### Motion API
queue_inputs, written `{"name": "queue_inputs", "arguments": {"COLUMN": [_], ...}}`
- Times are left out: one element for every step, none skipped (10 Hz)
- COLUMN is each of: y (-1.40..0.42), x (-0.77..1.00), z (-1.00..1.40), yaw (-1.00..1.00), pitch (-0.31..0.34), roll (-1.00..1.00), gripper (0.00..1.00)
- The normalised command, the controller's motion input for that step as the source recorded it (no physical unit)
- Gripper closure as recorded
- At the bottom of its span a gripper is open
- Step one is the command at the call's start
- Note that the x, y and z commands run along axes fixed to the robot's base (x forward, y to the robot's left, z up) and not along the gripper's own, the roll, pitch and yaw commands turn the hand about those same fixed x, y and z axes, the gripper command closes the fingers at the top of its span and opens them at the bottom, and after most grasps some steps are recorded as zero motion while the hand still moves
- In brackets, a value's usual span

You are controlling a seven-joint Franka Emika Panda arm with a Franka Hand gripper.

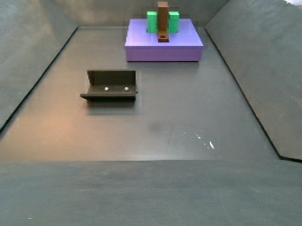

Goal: Pick up the red object. Move up. Place the red object on the fixture. Regrasp the red object. Move to above the board. Insert the red object.
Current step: Move to above the board, then insert the red object.

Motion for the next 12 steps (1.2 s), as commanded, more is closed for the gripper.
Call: {"name": "queue_inputs", "arguments": {"y": [0.00, 0.02, 0.02, 0.02, 0.03, 0.27, 0.47, 0.50, 0.51, 0.47, 0.26, 0.14], "x": [-0.03, -0.04, -0.05, -0.05, 0.00, 0.00, 0.00, 0.05, 0.09, 0.06, 0.00, -0.08], "z": [0.00, 0.00, 0.00, 0.00, -0.36, -0.48, -0.17, -0.17, -0.19, -0.49, -0.78, -0.87], "yaw": [0.02, 0.02, 0.01, 0.01, 0.00, 0.00, 0.00, 0.00, 0.00, 0.00, 0.00, 0.00], "pitch": [0.203, 0.147, 0.041, 0.007, 0.000, -0.013, -0.050, -0.057, -0.067, -0.133, -0.177, -0.203], "roll": [-0.89, -0.74, -0.40, -0.30, -0.22, -0.36, -0.50, -0.50, -0.50, -0.36, -0.14, -0.05], "gripper": [1.00, 1.00, 1.00, 1.00, 1.00, 1.00, 1.00, 1.00, 1.00, 1.00, 1.00, 1.00]}}
